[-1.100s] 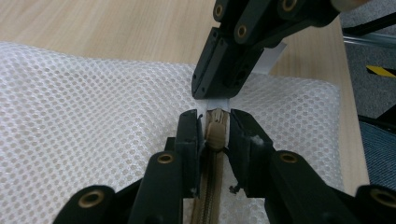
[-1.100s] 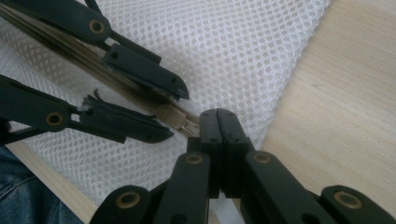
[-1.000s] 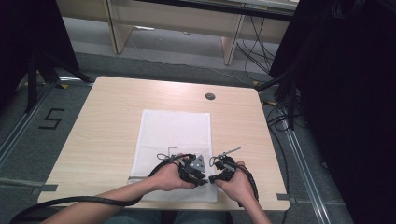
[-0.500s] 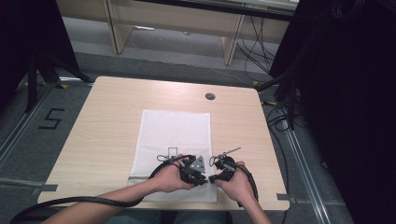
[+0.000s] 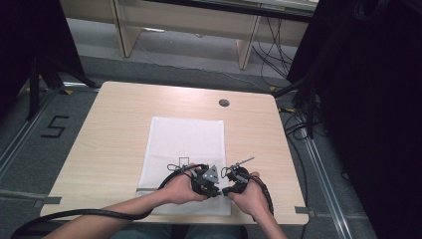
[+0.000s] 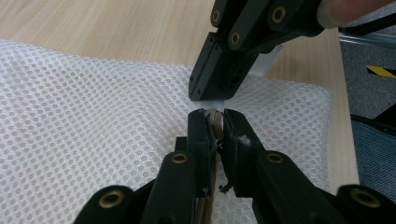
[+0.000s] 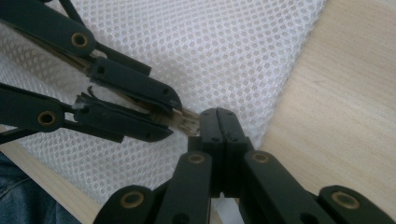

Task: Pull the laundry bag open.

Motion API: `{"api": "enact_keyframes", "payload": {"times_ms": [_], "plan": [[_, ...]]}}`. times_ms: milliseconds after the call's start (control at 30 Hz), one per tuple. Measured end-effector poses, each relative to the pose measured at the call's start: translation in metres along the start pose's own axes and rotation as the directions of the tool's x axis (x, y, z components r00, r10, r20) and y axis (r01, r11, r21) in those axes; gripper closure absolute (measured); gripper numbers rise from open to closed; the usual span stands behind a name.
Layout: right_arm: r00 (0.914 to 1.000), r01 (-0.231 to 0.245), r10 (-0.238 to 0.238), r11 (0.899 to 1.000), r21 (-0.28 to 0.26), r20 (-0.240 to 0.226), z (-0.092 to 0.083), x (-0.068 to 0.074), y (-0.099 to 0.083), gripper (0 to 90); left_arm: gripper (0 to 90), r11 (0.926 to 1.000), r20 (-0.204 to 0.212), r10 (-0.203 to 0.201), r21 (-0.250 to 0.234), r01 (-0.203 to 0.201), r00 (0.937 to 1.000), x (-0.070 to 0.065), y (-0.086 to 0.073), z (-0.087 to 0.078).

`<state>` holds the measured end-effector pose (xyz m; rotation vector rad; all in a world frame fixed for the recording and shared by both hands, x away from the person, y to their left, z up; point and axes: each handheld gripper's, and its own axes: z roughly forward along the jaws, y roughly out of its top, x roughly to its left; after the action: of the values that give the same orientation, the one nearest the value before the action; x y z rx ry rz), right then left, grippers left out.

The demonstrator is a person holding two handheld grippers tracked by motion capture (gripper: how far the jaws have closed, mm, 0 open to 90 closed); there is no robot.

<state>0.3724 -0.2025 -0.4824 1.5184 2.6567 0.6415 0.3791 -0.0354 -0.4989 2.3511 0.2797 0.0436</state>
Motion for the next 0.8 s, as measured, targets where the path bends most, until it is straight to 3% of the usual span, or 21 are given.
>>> {"api": "enact_keyframes", "payload": {"times_ms": [67, 167, 300, 633, 800], "plan": [[0.9997, -0.025, 0.025, 1.0, 0.008, -0.004, -0.0008, 0.0002, -0.0005, 90.0, 81.3, 1.0, -0.001, -0.001, -0.001, 0.001, 1.0, -0.0002, 0.0, -0.0001], [1.0, -0.006, 0.006, 1.0, -0.003, -0.003, -0.0004, 0.0002, -0.0006, 90.0, 81.3, 1.0, 0.0, 0.005, 0.0, -0.005, 1.0, -0.0004, 0.0002, -0.0003], [0.9995, -0.027, 0.027, 0.999, 0.018, 0.02, 0.0, 0.0022, 0.0, 90.0, 81.3, 0.9999, -0.008, 0.011, 0.011, -0.011, 0.9999, -0.0008, 0.0, -0.0052], [0.9997, 0.02, -0.02, 1.0, 0.007, 0.013, 0.0002, 0.0014, 0.001, 90.0, 81.3, 0.9994, -0.014, 0.03, 0.017, -0.029, 0.9995, -0.0002, -0.0009, -0.0094], [0.9998, 0.004, -0.004, 1.0, 0.021, 0.021, -0.0007, 0.0035, 0.0007, 90.0, 81.3, 0.9992, -0.012, 0.038, 0.008, -0.038, 0.9992, -0.0007, -0.0007, -0.0094]]}}
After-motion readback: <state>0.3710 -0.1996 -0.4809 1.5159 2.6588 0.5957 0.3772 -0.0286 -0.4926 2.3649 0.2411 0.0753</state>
